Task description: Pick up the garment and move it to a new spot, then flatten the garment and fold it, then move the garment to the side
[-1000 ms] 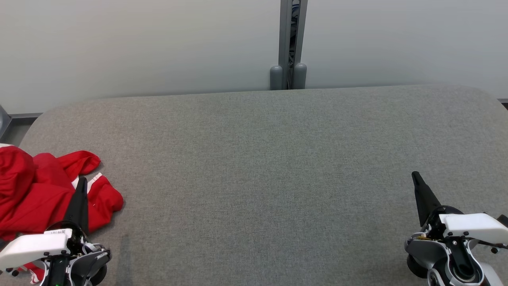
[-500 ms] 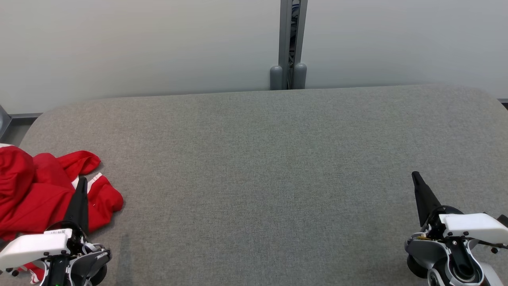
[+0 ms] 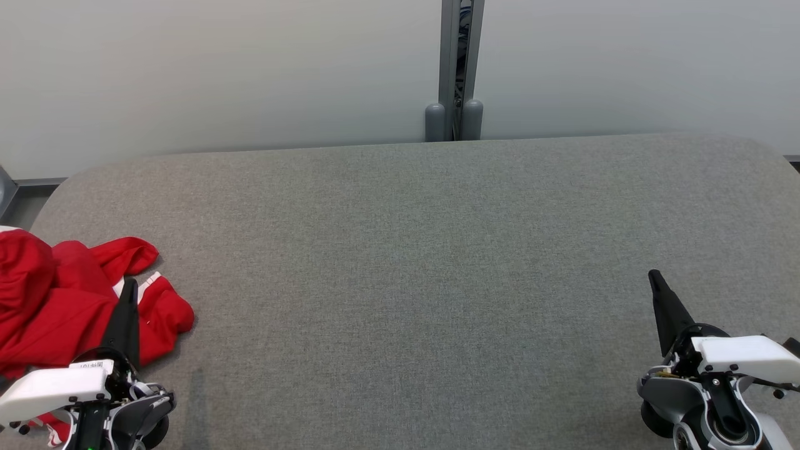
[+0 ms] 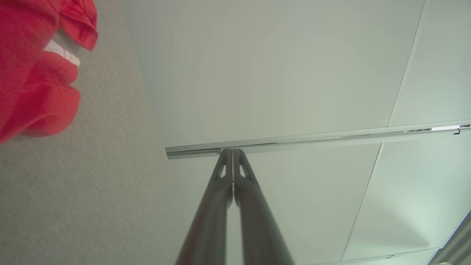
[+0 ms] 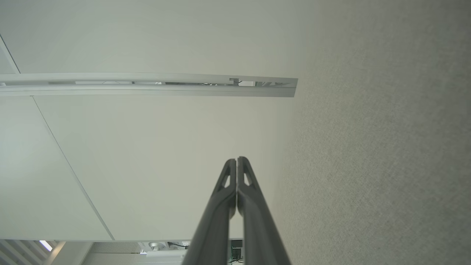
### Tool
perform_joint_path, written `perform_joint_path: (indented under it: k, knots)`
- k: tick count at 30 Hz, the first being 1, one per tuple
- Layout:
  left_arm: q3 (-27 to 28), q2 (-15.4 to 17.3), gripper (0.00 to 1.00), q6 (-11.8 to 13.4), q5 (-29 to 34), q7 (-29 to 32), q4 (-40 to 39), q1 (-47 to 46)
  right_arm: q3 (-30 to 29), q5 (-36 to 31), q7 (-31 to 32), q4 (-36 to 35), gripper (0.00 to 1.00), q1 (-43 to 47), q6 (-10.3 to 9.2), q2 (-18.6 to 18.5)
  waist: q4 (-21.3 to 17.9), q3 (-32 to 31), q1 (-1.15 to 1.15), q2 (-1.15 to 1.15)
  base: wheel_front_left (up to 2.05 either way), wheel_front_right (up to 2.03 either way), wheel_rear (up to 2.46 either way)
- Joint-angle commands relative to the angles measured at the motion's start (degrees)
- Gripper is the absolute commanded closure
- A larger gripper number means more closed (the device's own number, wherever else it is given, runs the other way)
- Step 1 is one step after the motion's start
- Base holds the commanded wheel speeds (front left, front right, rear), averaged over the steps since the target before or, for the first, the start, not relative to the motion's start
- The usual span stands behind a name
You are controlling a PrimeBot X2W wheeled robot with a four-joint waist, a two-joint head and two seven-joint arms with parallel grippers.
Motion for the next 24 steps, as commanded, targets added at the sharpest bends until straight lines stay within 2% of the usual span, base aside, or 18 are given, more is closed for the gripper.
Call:
perform_joint_path:
  k: [1,24]
  knots:
    - [0.28,0.1,1.0,0.09,0.37,0.17,0.01,-0.97,-0.16,-0.17,0.14,0.17,1.0,-0.23,0.45,-0.21,0.0,0.0,0.0,0.0,0.0,0.0,0.0]
    - [0.57,-0.07,1.0,0.14,0.58,0.39,0.01,-0.88,-0.24,-0.22,0.21,0.17,1.0,-0.23,0.45,-0.14,0.0,0.0,0.0,0.0,0.0,0.0,0.0]
